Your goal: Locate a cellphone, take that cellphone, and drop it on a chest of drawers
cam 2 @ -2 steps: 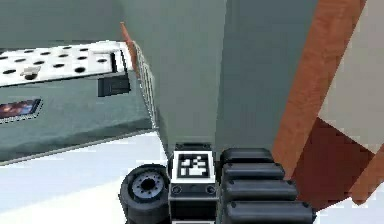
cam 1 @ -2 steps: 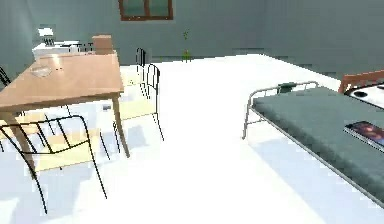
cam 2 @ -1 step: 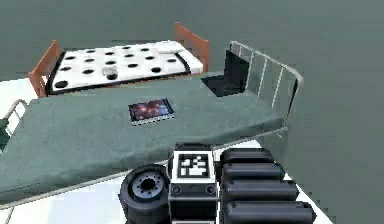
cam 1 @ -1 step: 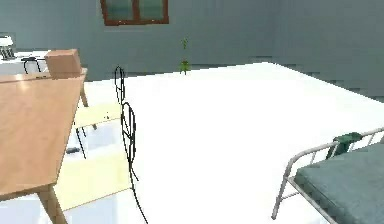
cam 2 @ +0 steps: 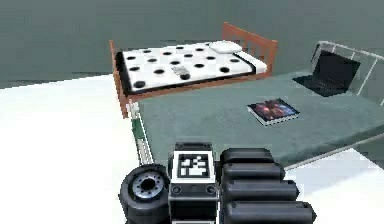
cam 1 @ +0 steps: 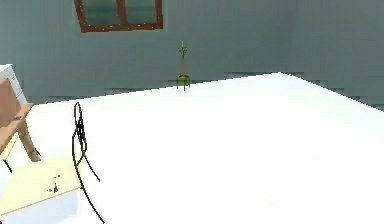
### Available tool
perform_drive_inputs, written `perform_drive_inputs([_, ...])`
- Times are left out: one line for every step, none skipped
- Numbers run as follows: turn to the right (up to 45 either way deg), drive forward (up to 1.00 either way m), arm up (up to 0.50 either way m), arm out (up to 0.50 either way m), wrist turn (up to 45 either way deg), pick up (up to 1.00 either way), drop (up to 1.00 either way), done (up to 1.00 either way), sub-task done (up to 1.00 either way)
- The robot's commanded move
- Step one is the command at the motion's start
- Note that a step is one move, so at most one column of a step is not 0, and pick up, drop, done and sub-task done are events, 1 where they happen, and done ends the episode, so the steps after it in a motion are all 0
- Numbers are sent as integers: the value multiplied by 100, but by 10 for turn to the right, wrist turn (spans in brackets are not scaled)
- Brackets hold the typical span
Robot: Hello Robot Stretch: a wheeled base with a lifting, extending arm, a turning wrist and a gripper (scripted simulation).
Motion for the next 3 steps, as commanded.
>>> perform_drive_inputs([-210,0,0,0,0,0,0,0,0])
perform_drive_inputs([0,100,0,0,0,0,0,0,0])
perform_drive_inputs([0,65,0,0,0,0,0,0,0])
